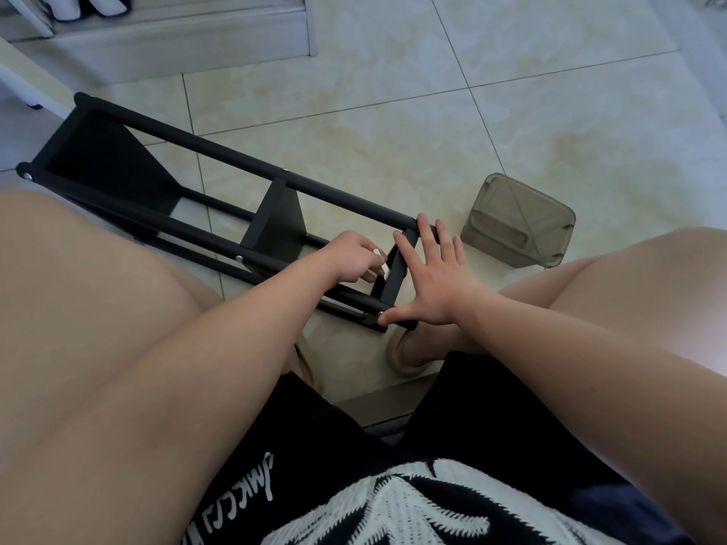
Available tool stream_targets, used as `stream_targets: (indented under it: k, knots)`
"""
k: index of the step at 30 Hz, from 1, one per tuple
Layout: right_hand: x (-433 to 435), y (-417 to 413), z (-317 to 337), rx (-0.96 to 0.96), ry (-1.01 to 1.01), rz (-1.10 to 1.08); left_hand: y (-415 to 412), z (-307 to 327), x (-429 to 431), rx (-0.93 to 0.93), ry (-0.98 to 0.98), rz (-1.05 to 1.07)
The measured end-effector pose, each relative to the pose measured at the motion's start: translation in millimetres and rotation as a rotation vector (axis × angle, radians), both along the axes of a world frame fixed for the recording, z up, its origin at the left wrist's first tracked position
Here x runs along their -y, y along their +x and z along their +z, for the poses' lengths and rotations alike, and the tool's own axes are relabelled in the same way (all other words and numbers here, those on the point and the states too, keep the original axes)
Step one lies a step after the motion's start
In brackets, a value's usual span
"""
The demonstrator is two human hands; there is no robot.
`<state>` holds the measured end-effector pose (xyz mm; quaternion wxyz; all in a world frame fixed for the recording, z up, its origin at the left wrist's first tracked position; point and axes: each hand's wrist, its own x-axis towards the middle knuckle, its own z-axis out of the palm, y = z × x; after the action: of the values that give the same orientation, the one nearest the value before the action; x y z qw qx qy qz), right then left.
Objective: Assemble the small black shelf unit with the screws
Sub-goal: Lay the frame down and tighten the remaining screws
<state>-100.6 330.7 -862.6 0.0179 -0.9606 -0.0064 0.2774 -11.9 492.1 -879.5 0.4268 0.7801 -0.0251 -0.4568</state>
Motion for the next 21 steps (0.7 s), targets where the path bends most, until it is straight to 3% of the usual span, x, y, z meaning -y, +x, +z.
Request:
stream_targets:
  k: [10,21]
  knots:
    - [0.0,-0.2,0.2,-0.002,0.001,-0.002,-0.6,-5.1,0.4,0.058,-0.021,0.024]
    - [0.5,-0.3,-0.9,0.002,0.006,-0.005,-3.7,-5.1,-0.9,0.071,0.027,-0.119]
